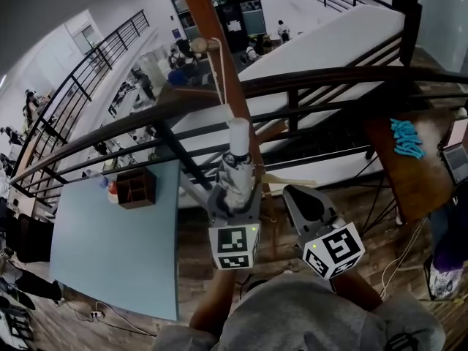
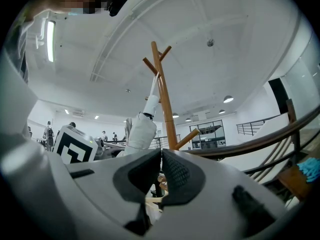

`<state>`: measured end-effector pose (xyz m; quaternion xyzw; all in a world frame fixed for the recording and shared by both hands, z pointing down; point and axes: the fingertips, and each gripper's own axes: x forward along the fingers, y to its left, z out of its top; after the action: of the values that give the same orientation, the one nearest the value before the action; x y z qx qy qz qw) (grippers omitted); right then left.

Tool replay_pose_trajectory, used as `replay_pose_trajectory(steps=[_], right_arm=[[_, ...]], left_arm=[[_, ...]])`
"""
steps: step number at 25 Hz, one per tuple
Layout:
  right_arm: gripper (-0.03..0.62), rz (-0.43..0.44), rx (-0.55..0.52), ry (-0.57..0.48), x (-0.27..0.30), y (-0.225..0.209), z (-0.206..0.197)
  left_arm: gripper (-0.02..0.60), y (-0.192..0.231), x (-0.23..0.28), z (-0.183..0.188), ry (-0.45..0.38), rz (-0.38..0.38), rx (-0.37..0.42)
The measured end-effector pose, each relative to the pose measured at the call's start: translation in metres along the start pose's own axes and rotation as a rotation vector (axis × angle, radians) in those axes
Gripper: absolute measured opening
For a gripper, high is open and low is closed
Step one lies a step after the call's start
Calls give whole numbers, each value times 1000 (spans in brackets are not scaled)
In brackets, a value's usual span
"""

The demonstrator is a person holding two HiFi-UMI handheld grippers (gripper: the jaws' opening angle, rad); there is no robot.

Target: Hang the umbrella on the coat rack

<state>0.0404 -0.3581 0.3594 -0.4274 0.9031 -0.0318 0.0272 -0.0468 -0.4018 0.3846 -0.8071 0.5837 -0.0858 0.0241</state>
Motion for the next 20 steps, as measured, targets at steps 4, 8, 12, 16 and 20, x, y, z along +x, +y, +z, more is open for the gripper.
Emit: replay_pose_trajectory(steps=[4,8,12,16,20], right_arm=[[25,-2,-12,11,2,12,-1],[25,-23,-11,22,-2,23,1],[26,-39,-17,22,-9,34,3],[26,-59,-14,30,-18,43,2],[25,-71,-11,31,-26,48,3]], left_arm=[[272,1,-11,2,-4,-17,-11],[272,5,-24,3,-3,-24,-14],[275,7,-36,4,-9,-31,-16],[278,5,-45,1,-6,-53,-19],[281,4,-50,1,3,-56,-13]])
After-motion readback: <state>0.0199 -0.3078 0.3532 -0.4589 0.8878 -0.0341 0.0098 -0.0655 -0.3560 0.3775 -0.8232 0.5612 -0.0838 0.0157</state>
